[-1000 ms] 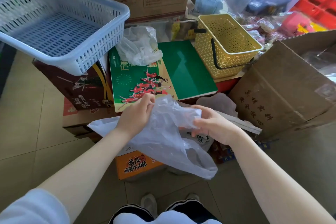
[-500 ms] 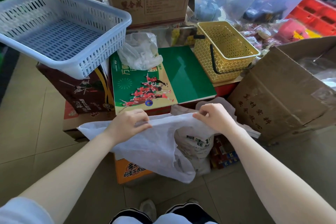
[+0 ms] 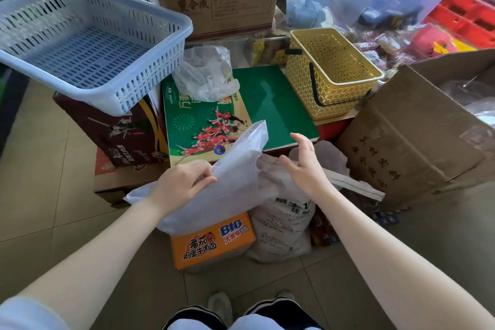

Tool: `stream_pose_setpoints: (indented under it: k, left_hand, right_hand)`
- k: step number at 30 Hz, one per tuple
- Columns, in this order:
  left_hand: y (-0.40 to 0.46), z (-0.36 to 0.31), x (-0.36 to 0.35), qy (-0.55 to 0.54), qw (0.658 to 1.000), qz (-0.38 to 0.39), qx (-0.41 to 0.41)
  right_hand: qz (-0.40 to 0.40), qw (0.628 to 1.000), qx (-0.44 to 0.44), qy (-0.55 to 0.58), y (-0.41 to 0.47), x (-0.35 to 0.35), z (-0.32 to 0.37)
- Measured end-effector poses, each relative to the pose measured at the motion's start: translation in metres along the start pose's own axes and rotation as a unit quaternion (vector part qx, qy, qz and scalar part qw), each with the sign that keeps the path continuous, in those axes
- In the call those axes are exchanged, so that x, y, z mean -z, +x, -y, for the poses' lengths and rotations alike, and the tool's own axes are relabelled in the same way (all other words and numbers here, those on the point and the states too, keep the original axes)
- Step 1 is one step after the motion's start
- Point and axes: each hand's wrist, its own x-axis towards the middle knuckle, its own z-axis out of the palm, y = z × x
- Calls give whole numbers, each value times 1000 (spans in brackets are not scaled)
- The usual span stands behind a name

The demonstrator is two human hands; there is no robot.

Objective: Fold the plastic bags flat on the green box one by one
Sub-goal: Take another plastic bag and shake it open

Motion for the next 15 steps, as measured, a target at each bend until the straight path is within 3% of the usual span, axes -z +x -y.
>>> stream_pose_setpoints:
  k: [2,4,6,10,13,15]
  left_hand:
    - [2,-3,1,-5,1000,-5,-25]
    - [1,-8,2,-9,999,-8,-51]
    - [-2,-15,3,-1,997,-10,-78]
    - [-8,-19,4,16,995,9,-99]
    - [-19,-13,0,-48,998,48,16]
    - [-22,-16,-4,-156,981,37,113]
  right_hand:
    - [6,985,-109,138,7,-6,5]
    - [36,943,-230,238,14,-9,6]
    - [78,902,-272,325,20,-14,4]
    - [70,863,-212,454,27,-12,10]
    - [54,843,-169,508,24,-12,17]
    - [99,846,-130,507,17,-15,21]
